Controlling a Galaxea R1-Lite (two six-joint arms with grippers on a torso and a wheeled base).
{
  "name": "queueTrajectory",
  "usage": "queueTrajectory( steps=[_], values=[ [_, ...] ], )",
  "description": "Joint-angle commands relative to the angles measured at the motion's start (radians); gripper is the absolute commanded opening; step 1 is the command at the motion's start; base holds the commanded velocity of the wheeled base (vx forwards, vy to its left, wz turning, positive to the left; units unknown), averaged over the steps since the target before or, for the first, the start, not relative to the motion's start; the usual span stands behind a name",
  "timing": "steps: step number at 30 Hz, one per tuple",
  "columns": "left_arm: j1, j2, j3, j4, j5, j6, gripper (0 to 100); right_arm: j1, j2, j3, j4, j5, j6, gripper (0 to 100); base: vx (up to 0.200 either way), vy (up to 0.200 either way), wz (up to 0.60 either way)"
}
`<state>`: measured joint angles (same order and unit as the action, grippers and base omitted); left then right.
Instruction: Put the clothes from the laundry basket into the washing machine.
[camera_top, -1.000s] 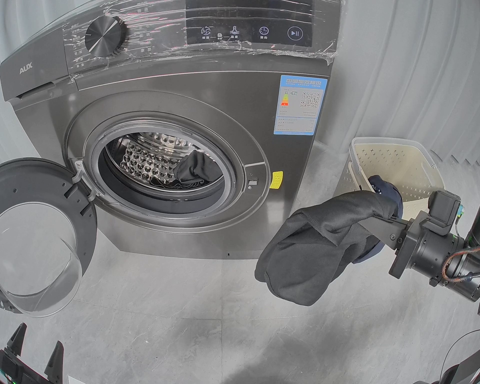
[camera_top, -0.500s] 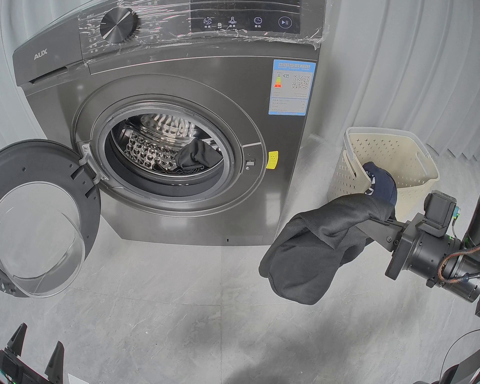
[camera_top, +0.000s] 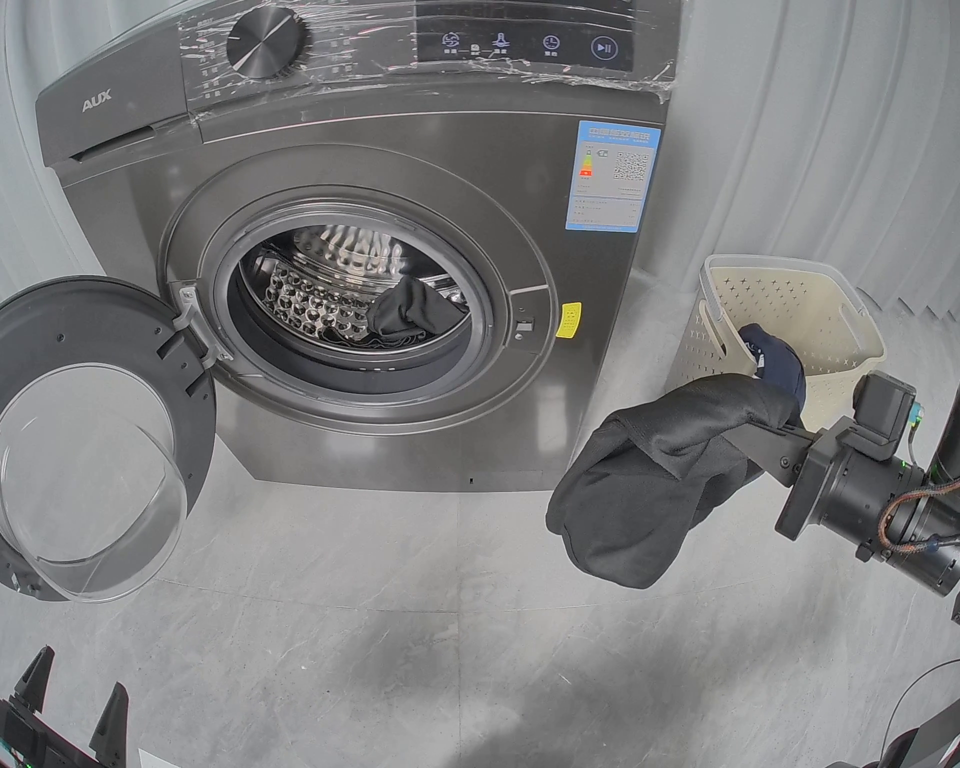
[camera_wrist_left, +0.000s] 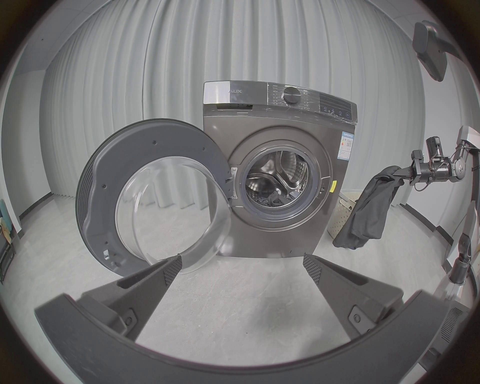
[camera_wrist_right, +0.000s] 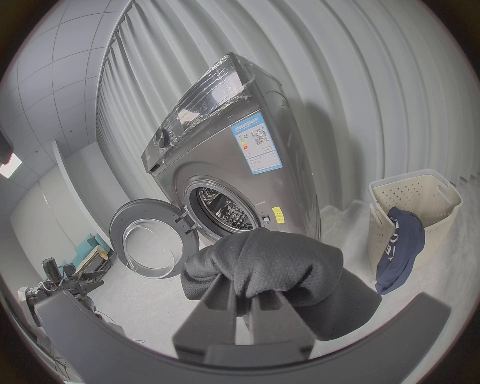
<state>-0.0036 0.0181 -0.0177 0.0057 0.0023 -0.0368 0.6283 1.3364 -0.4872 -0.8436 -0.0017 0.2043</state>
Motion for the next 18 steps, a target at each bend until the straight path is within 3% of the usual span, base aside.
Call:
queueTrajectory(
  steps=[1,5,18],
  values=[
    [0.001,-0.012,0.015,0.0,0.001,0.0,100,-0.002,0.001,0.001,0.0,0.002,0.0,0,0.0,0.2,0.0],
    [0.001,-0.012,0.015,0.0,0.001,0.0,100,-0.002,0.0,-0.001,0.0,0.0,0.0,0,0.0,0.2,0.0],
    [0.001,-0.012,0.015,0.0,0.001,0.0,100,-0.016,0.003,0.004,0.0,0.002,0.0,0,0.0,0.0,0.0]
  ],
)
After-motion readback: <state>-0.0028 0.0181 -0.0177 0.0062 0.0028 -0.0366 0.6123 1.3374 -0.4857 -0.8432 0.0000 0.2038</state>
